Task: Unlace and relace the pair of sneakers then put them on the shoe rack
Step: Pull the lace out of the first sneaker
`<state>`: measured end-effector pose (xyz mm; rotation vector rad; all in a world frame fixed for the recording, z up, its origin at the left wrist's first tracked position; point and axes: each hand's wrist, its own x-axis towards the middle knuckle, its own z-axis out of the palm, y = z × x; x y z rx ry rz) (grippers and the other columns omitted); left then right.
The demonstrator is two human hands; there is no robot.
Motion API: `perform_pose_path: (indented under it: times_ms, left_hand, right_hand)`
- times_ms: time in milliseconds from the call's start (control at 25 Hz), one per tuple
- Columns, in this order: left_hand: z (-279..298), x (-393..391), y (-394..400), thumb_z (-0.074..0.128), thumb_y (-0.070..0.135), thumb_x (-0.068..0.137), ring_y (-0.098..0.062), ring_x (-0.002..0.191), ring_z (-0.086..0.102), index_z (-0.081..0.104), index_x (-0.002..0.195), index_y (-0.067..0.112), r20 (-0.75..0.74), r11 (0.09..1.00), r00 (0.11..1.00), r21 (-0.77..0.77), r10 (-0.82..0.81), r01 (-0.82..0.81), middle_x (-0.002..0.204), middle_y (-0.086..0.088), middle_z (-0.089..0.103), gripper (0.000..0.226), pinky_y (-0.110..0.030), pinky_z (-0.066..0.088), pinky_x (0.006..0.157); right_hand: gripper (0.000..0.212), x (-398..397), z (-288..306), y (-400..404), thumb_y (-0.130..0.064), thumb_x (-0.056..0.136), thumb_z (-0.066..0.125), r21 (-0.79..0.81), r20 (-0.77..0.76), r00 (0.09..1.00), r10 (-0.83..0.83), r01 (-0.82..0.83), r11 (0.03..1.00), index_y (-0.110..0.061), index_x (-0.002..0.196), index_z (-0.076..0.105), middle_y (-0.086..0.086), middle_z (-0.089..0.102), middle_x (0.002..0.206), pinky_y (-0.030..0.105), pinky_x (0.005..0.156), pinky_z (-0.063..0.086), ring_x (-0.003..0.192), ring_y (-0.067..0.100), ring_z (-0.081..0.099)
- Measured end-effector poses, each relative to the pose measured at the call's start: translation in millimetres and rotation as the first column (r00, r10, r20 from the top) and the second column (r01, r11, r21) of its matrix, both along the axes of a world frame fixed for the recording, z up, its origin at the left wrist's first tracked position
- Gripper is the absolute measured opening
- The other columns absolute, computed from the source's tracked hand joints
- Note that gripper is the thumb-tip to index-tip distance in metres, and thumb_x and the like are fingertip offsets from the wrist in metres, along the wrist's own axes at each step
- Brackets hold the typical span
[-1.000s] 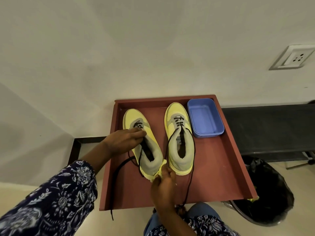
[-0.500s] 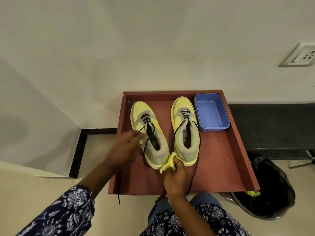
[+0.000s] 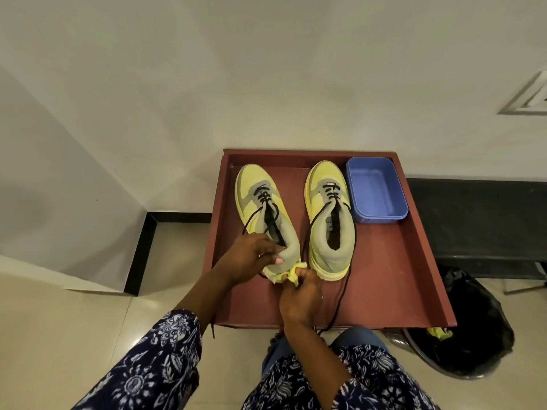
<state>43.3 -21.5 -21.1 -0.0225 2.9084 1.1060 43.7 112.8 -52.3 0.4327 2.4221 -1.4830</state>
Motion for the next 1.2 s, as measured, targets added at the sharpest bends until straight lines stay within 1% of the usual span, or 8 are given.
perform_pose_path:
  times_ms: [200,320,480,600,800,920,1080,1200]
  left_hand:
    - [7.8,-10.9,0.0,0.067,0.019,0.082,-0.027,0.087,0.064,0.070,0.101,0.003,0.068,0.999,0.997,0.036,0.035,-0.038,0.096,-0.015,0.069,0.026,-0.038,0.050,0.076]
    - [9.4,-13.9,0.7,0.067,0.019,0.082,-0.026,0.088,0.063,0.070,0.102,0.002,0.097,0.999,0.995,0.028,0.031,-0.034,0.097,-0.014,0.069,0.026,-0.035,0.049,0.077]
    - [9.2,-18.5,0.9,0.067,0.020,0.083,-0.024,0.091,0.063,0.069,0.103,0.002,0.125,0.999,0.991,0.014,0.035,-0.037,0.101,-0.014,0.069,0.028,-0.017,0.043,0.072]
    - [10.3,-22.4,1.5,0.067,0.019,0.083,-0.023,0.092,0.062,0.069,0.103,0.001,0.112,0.999,0.993,0.014,0.034,-0.036,0.101,-0.014,0.069,0.027,-0.001,0.032,0.064]
    - [7.7,-22.5,1.3,0.067,0.020,0.082,-0.022,0.091,0.062,0.070,0.102,0.002,0.130,0.999,0.991,0.029,0.038,-0.042,0.100,-0.012,0.069,0.027,-0.014,0.037,0.066]
    - [8.0,-23.3,0.6,0.066,0.020,0.083,-0.023,0.092,0.062,0.070,0.102,0.001,0.118,0.999,0.993,0.022,0.033,-0.036,0.101,-0.013,0.069,0.027,-0.010,0.036,0.064]
    - [8.1,-21.9,1.2,0.066,0.020,0.083,-0.024,0.090,0.062,0.070,0.101,0.001,0.110,0.999,0.994,0.024,0.021,-0.024,0.099,-0.014,0.069,0.027,-0.014,0.037,0.064]
    - [5.4,-20.3,1.2,0.066,0.021,0.084,-0.025,0.087,0.062,0.070,0.099,0.001,0.096,0.999,0.995,0.030,0.020,-0.023,0.097,-0.014,0.069,0.026,-0.023,0.041,0.071]
  right_hand:
    - [0.020,-4.1,1.9,-13.9,-0.010,0.079,0.070,-0.161,0.102,0.989,-0.110,0.125,0.979,-0.009,0.098,0.062,0.010,0.066,0.102,0.040,0.089,0.051,0.095,0.026,0.062]
    - [0.018,-2.3,-2.0,-15.1,-0.011,0.078,0.071,-0.148,0.086,0.993,-0.081,0.094,0.984,-0.013,0.088,0.056,0.013,0.066,0.097,0.039,0.085,0.052,0.089,0.027,0.062]
    - [0.021,-9.4,-10.9,-8.2,-0.013,0.076,0.072,-0.165,0.088,0.995,-0.040,0.054,0.985,-0.022,0.078,0.054,0.013,0.069,0.092,0.046,0.084,0.053,0.088,0.029,0.065]
    - [0.014,-13.1,-10.5,-3.6,-0.011,0.078,0.071,-0.187,0.062,0.997,-0.039,0.050,0.981,-0.018,0.083,0.060,0.009,0.069,0.091,0.041,0.084,0.053,0.088,0.025,0.064]
    - [0.011,-11.1,-21.4,4.6,-0.006,0.077,0.067,-0.121,0.125,0.992,0.026,-0.011,0.993,-0.016,0.078,0.062,0.014,0.071,0.089,0.036,0.079,0.051,0.086,0.030,0.066]
    - [0.013,-14.0,-14.7,0.7,-0.015,0.077,0.072,-0.186,0.100,0.995,-0.004,0.023,0.982,-0.013,0.087,0.064,0.009,0.070,0.092,0.039,0.083,0.053,0.087,0.025,0.065]
    - [0.014,-10.5,-13.8,-1.1,-0.012,0.078,0.072,-0.250,0.059,0.991,-0.123,0.134,0.959,-0.013,0.090,0.064,0.005,0.067,0.093,0.037,0.087,0.051,0.092,0.024,0.063]
    - [0.024,-15.2,-16.4,2.5,-0.008,0.083,0.065,-0.207,0.037,0.989,-0.141,0.145,0.967,-0.009,0.108,0.068,0.007,0.067,0.109,0.038,0.097,0.047,0.107,0.025,0.060]
